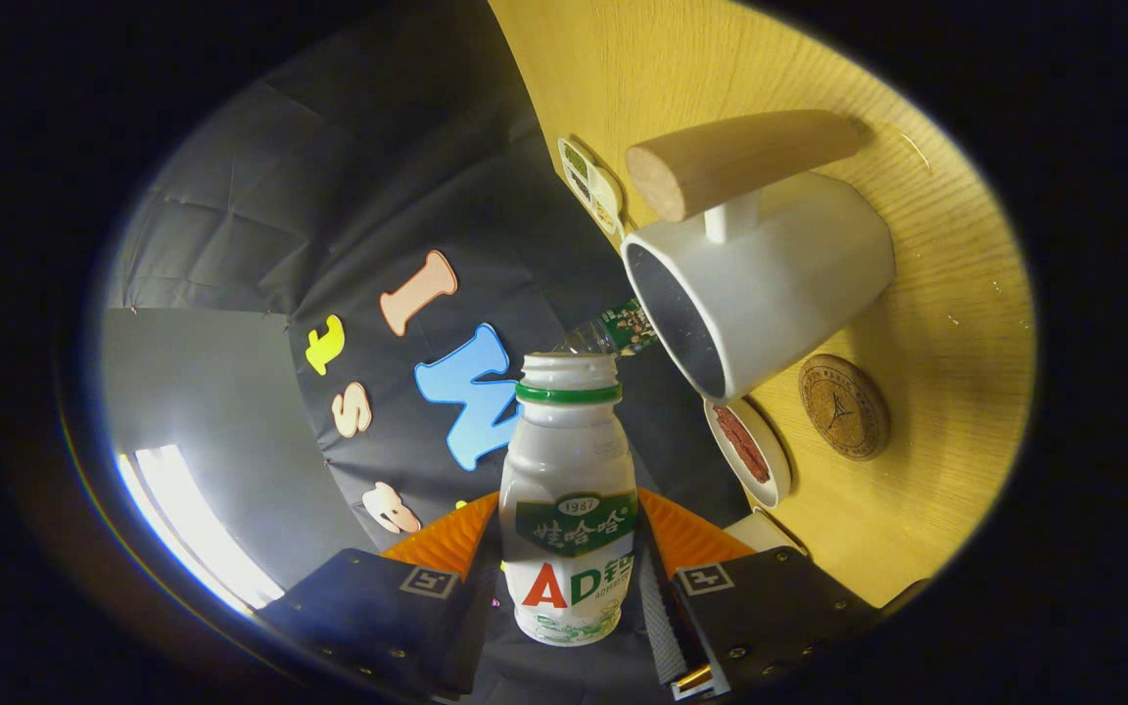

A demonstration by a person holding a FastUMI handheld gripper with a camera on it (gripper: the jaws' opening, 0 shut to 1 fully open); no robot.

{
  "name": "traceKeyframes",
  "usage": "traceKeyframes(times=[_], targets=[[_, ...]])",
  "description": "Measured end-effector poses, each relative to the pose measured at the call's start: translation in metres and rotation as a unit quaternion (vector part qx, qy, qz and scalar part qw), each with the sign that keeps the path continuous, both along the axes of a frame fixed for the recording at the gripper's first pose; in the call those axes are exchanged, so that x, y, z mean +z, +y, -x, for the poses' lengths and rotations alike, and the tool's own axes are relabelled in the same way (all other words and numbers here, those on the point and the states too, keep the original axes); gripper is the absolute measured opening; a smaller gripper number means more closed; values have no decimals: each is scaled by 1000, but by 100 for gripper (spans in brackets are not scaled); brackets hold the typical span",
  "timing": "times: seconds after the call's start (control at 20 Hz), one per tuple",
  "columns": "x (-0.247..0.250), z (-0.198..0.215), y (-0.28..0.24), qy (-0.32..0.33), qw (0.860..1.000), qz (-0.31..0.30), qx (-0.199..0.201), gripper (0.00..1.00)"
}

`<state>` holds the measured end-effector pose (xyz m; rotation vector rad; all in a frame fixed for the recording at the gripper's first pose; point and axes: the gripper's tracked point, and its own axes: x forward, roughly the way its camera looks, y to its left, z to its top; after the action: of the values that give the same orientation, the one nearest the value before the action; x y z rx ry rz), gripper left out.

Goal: Take the bottle from table, then pour the juice into the cup, finally place the bottle on the coaster

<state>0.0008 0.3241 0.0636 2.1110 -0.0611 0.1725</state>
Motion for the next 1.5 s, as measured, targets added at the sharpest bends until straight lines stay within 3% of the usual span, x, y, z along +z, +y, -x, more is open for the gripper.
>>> traceKeyframes(times=[0.25,0.95,1.15,1.5], targets=[[-9,2,1,7,1000,13,4,66],[-39,-1,9,25,986,166,13,66],[-46,-1,16,31,970,241,20,66],[-52,-2,34,32,921,388,28,66]])
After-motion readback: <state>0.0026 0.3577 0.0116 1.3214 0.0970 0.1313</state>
